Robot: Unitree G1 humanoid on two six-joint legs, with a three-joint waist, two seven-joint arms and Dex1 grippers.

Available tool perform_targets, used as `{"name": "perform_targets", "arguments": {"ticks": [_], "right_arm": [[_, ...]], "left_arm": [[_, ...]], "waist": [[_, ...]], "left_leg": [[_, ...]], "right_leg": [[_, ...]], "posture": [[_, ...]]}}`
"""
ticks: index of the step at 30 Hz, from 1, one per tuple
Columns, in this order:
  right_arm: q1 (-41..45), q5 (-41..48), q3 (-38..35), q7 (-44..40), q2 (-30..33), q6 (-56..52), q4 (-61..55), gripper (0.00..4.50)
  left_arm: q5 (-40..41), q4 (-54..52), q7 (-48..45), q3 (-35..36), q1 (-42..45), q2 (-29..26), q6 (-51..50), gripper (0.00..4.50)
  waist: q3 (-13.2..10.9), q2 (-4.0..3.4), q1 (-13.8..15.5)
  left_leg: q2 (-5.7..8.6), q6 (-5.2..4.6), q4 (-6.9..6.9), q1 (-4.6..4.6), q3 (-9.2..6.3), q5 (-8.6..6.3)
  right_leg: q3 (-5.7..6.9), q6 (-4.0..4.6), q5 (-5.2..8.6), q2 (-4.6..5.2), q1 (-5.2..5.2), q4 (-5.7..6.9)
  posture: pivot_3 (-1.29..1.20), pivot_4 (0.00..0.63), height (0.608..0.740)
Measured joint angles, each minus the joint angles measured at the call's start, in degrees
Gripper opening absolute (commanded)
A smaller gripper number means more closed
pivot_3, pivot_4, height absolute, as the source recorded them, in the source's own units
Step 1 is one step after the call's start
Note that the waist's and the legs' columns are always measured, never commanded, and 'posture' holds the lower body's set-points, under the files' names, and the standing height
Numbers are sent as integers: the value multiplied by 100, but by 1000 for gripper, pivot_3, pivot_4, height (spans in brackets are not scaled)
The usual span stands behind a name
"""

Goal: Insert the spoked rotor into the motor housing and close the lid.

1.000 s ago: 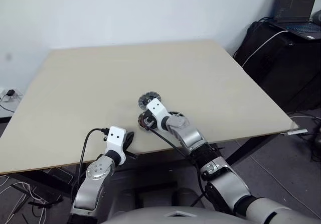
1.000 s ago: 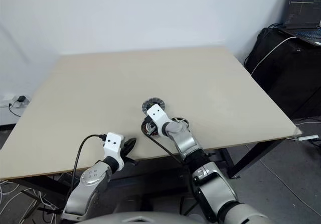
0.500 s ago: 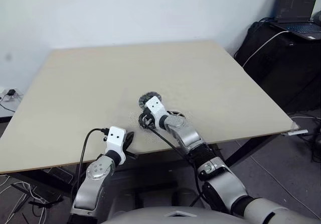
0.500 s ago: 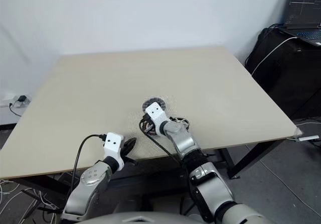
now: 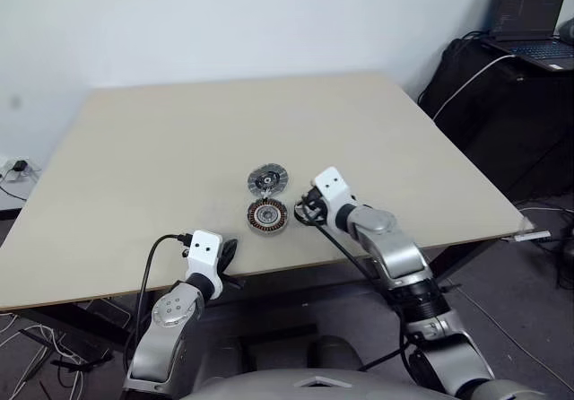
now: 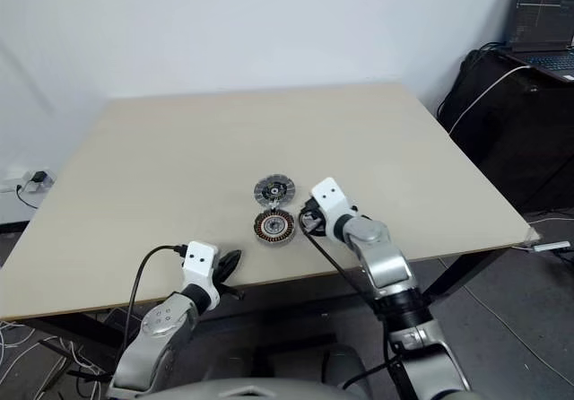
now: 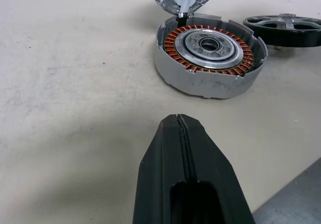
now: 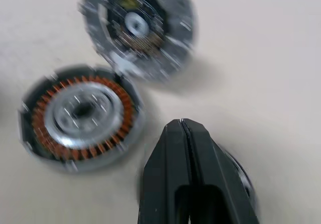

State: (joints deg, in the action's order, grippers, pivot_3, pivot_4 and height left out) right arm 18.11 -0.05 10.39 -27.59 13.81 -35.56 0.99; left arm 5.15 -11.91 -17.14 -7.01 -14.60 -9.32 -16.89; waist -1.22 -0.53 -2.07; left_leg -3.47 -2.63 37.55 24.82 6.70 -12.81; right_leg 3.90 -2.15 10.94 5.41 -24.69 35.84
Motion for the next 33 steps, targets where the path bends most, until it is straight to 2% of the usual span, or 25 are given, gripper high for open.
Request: {"name": "perform_targets", "arguments": {"ticks": [9,20,33], "right_arm": [[-71,111,554,-118,-359,-226,-76,29],[674,54,888,-16,-994,107,1219,29],[1066,-63,854,132,-1122,706,2445,29]], "left_arm": [[5,1,-66,-18,77,-3,-6,0],[16,4,-97,-18,29,-3,-10,0],[17,4,-90,-19,1,4,-9,0]], "waist": [[-1,1,3],[-2,3,-1],[-2,3,-2]], "left_leg": [[1,1,-2,0,-2,-1],[1,1,-1,2,-2,-1],[0,1,-1,0,0,-1]], "right_leg": [[1,0,0,0,1,-1],[2,0,0,-1,1,-2],[2,1,0,-3,2,1]], "posture": [[0,0,740],[0,0,740],[0,0,740]]}}
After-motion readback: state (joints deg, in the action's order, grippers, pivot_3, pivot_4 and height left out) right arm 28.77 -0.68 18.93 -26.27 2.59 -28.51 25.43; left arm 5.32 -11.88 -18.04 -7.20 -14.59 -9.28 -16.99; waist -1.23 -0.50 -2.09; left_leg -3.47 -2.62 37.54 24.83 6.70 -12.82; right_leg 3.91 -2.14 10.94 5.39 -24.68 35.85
